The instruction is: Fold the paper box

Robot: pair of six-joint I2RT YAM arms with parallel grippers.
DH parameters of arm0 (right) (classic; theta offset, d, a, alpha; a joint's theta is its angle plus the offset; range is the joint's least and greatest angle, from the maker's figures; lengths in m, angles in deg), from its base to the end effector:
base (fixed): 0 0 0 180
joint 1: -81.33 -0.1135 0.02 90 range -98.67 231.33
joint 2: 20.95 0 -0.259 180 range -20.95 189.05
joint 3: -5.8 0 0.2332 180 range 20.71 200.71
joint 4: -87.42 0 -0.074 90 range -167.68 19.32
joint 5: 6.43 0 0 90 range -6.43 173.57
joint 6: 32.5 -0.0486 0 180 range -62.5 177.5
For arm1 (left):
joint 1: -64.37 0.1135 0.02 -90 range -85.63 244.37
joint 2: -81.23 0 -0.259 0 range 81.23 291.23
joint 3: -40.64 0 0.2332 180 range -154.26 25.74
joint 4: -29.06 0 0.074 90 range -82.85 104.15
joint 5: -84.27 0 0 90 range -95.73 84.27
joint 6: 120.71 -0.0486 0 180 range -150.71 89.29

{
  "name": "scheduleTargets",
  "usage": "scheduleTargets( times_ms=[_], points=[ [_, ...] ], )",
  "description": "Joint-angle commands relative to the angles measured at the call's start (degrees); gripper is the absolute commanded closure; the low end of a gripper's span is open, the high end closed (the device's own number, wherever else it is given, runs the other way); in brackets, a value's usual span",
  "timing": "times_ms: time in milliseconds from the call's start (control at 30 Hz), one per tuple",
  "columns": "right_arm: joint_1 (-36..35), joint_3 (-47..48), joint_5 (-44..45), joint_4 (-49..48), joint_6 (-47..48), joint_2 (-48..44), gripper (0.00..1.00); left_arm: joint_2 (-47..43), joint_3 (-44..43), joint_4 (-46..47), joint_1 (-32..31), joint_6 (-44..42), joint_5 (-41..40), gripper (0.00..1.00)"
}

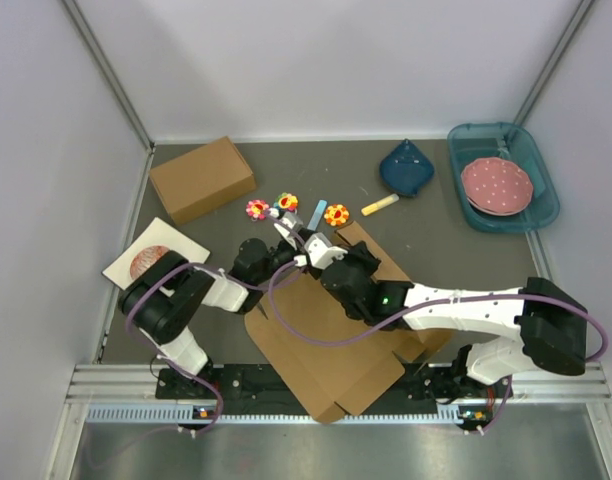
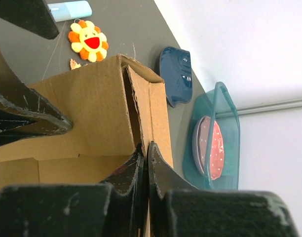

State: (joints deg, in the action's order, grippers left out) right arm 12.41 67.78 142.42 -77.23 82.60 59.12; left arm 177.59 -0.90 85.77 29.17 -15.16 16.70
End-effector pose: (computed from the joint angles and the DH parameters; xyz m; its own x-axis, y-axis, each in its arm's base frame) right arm 0.1394 0.2461 0.2416 -0.0837 -0.8272 -0.5556 -0.2886 0.5538 -0.7811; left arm 0.2360 -0.1892 0.1842 -0.2004 -0.1619 -0.9662 0.8208 0.5108 -0.2558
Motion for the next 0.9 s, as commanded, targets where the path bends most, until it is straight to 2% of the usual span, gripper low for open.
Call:
scheduleTargets(
  times_ms=[0,333,567,867],
  points=[
    [-2.9,-2.9,-17.7,7.9,-6.7,5.5,1.00,-5.6,0.8,24.1,0.8,1.2,0.1,0.04],
    [-3.3,-2.2,-18.2,8.0,-7.2,5.4,1.00,-6.6,1.1,23.8,1.4,1.8,2.0,0.04],
    [-3.4,-2.6,-20.5,7.9,-8.2,3.2,1.00,-6.9,1.4,24.1,2.8,6.3,6.4,0.03],
    [-3.5,-2.9,-23.4,7.4,-9.2,-0.3,1.00,-9.3,5.2,24.1,4.0,6.8,3.9,0.02]
  ],
)
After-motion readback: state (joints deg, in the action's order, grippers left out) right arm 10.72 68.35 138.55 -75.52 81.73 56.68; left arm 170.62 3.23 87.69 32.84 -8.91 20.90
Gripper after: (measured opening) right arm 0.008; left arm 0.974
